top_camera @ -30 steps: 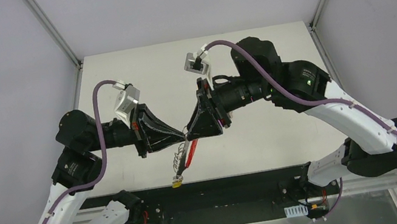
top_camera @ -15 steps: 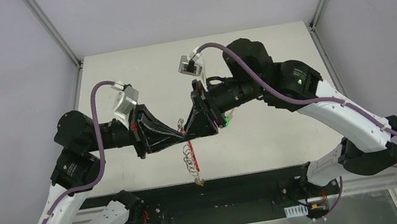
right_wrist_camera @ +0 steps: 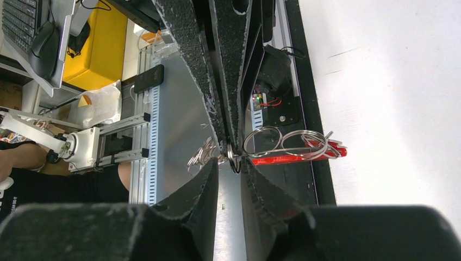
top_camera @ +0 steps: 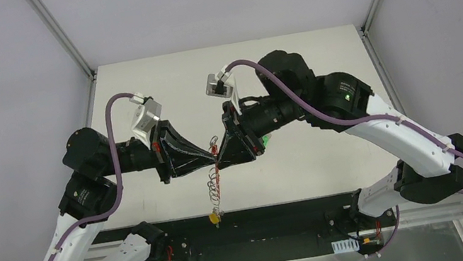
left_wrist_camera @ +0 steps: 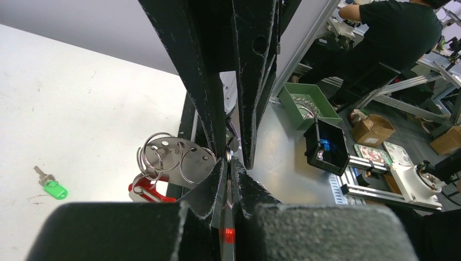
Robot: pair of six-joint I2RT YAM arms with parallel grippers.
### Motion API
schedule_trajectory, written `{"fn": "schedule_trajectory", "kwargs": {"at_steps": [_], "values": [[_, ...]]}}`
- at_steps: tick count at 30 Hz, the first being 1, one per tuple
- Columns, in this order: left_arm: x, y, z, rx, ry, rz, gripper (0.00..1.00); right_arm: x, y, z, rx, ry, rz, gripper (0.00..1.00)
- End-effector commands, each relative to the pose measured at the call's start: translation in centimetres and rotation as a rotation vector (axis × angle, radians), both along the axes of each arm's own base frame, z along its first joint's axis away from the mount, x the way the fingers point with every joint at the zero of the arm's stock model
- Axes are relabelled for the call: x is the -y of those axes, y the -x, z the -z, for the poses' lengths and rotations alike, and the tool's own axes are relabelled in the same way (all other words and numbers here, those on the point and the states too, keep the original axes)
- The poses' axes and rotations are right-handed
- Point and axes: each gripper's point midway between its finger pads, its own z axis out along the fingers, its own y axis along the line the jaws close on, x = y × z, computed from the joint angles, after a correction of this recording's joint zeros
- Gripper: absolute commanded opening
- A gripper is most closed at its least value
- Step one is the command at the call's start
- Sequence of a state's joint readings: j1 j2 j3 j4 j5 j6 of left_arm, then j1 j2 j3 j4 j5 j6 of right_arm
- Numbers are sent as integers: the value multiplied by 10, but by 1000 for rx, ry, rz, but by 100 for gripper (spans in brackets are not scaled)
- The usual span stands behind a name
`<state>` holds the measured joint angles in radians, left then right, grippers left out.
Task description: Put the keys on the keyring
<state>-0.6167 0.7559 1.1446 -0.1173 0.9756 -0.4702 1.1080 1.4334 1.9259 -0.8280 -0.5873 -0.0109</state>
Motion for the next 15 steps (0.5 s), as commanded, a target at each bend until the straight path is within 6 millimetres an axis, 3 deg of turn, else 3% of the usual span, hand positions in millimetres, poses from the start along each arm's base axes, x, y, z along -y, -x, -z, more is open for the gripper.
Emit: {"fn": "schedule_trajectory", "kwargs": {"at_steps": [1,13,15], "values": [[-2,5,-23,81,49,6,0,-4,3,-7,46,-36,-17,24],[0,9,-18,74,33,51,0,-9,0,-11,58,-30,-14,22],[0,9,-18,75,32,56,0,-10,0,-10,61,-28,-15,13]]}}
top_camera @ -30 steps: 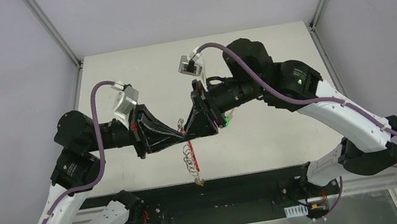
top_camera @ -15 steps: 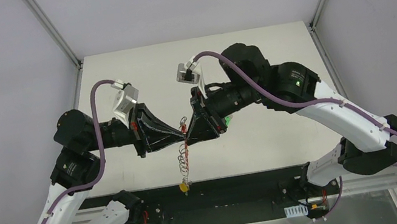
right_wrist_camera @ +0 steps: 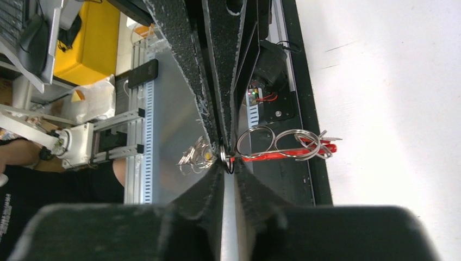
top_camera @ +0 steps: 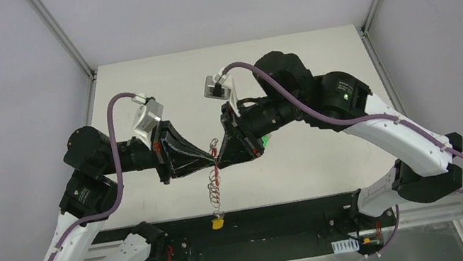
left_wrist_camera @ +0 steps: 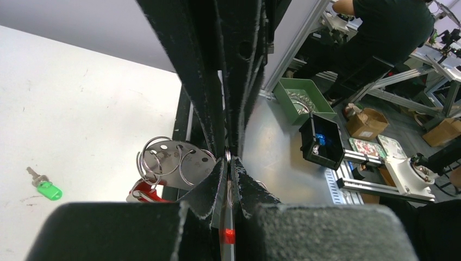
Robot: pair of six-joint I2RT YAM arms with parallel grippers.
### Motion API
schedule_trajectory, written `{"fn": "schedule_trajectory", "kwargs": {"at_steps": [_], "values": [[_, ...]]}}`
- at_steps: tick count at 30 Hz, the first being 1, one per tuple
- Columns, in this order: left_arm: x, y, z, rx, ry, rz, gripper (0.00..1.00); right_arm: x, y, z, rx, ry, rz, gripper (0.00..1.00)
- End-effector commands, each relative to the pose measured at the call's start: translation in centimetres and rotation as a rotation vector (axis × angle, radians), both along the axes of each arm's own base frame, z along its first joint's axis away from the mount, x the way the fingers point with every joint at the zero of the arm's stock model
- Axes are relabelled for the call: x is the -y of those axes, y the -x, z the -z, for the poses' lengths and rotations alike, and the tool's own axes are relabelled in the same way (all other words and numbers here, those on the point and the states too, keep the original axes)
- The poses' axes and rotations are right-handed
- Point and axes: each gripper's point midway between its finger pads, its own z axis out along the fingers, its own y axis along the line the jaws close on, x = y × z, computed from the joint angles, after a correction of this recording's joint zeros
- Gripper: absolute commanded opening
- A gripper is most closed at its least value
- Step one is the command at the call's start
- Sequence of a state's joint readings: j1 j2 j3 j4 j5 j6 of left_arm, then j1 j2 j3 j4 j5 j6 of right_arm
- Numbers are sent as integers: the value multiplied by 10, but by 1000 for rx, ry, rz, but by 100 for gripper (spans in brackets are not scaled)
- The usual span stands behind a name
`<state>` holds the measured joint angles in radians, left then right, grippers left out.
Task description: Put the keys on the keyring
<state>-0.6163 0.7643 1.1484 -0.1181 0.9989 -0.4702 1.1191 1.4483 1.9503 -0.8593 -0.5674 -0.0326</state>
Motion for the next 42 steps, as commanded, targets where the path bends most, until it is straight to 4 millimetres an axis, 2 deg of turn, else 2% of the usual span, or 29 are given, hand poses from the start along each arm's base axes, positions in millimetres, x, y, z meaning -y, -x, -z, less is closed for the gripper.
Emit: {"fn": "schedule_trajectory", "kwargs": {"at_steps": [1,2,13,17,19,22,26,31,36,42], "values": [[0,7,-18,76,37,38,0,-10,-1,-12,44,-44,-15,5],[0,7,-18,75,37,39,0,-10,-1,-11,49,-40,-15,0],[0,8,-19,79,37,45,0,-1,2,-8,130,-87,7,0],[-4,10,-25,103,54,23,36,7,2,-4,176,-92,41,0],[-7,9,-30,119,69,-13,50,12,4,-2,193,-97,58,0],[-13,7,-37,140,97,-71,59,20,5,1,216,-108,80,0],[-13,-8,-34,130,104,-156,65,33,7,8,226,-120,102,0],[-6,-44,-12,69,67,-281,66,48,1,18,265,-144,175,0],[11,-81,26,-31,-10,-342,66,74,-7,19,330,-221,278,0],[31,-120,77,-162,-105,-396,68,113,-33,21,374,-220,495,0]]}}
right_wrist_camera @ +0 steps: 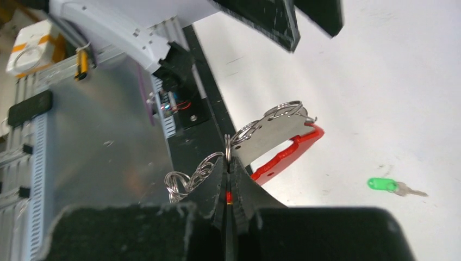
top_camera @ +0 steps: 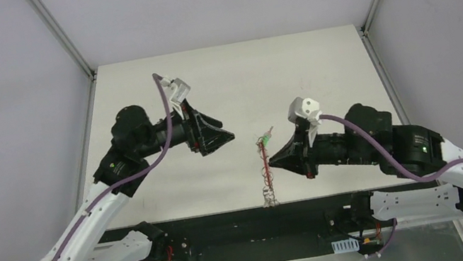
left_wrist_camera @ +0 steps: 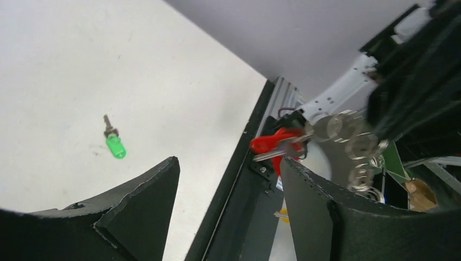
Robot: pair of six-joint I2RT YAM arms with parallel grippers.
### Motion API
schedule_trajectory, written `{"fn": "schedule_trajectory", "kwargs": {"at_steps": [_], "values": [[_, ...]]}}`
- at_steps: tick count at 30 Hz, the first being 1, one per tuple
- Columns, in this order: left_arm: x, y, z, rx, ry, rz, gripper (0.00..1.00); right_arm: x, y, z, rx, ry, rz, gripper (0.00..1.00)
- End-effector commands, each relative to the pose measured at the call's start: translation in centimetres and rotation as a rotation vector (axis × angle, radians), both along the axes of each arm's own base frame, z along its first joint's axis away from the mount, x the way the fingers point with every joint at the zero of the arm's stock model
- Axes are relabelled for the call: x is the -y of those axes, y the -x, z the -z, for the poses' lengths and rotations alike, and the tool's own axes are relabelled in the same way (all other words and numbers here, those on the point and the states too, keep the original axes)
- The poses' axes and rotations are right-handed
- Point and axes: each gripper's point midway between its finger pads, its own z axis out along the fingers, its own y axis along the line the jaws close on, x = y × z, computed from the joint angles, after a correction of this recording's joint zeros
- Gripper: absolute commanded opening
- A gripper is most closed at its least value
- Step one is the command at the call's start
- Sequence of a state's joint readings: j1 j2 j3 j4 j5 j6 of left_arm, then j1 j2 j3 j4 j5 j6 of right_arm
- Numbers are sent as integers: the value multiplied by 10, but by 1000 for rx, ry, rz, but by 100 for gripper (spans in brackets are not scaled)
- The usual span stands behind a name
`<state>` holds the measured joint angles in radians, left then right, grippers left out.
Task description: Put the keys on the keyring
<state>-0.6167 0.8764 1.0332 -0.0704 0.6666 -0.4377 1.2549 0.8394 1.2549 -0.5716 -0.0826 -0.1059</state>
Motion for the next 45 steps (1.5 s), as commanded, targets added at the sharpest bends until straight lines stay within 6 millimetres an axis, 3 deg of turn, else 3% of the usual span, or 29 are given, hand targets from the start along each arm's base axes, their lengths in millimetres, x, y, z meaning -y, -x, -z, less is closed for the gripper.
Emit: {"fn": "schedule_trajectory", "kwargs": {"at_steps": [1,7,15,20,27,34,45], "values": [[12,-31,27,-66,-27,-82,68,26,-33,-31,77,-120,225,0],[35,-63,87,-266,-124,-111,69,54,-43,-31,59,-96,345,0],[82,-96,162,-467,-293,-123,70,72,-46,-32,30,-107,410,0],[96,-120,205,-641,-360,-228,70,80,-48,-31,14,-112,450,0],[105,-137,259,-823,-466,-335,67,94,-55,-29,-12,-138,537,0],[129,-140,289,-926,-507,-326,62,100,-52,-24,-34,-155,536,0],[132,-143,311,-974,-584,-392,50,112,-47,-19,-39,-161,535,0]]}}
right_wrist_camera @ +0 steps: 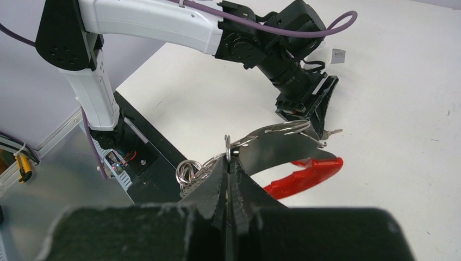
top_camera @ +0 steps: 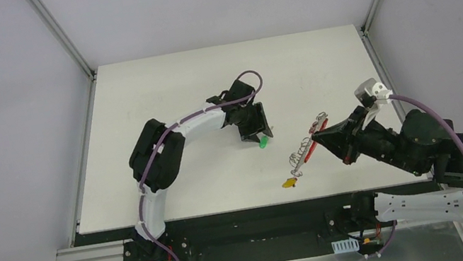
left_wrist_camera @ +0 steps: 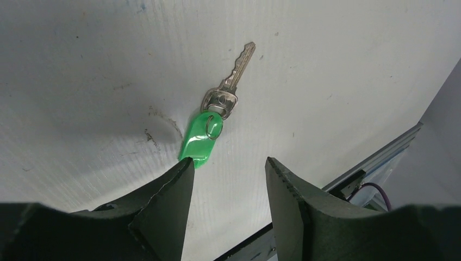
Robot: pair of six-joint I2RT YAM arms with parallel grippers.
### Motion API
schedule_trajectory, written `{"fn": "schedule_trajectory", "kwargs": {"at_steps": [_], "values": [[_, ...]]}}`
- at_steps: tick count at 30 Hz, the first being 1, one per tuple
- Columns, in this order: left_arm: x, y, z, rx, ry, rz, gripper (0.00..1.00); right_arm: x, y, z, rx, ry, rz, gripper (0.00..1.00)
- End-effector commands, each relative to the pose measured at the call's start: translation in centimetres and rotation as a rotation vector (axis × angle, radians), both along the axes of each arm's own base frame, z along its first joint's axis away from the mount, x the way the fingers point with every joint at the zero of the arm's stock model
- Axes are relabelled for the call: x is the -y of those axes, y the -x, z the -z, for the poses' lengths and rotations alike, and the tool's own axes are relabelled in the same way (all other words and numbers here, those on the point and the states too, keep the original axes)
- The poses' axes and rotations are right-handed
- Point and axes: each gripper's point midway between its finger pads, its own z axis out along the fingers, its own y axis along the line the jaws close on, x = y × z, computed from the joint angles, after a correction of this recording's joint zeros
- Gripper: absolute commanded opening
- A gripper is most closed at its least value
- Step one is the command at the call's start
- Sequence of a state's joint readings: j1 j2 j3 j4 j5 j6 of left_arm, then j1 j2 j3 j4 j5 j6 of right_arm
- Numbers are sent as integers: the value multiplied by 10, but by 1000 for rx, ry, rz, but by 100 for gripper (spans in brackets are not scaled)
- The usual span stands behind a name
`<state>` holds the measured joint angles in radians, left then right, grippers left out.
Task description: Put the keys on the keyring
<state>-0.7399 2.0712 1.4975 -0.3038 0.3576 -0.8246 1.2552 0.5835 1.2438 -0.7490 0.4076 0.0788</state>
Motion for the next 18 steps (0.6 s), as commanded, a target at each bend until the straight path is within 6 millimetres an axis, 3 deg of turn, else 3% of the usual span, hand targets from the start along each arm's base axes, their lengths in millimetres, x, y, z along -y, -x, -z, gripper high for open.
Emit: {"fn": "schedule_trajectory", "kwargs": {"at_steps": [1,15,18], "values": [[4,-8,-5,0,-31,-35,49,5,0,-7,4,-53,18,0],[17,-13,15,-31,-67,-54,45,17,6,1,-7,-66,9,0],[14,-13,21,-34,-87,-63,40,19,7,1,-10,-68,9,0]]}}
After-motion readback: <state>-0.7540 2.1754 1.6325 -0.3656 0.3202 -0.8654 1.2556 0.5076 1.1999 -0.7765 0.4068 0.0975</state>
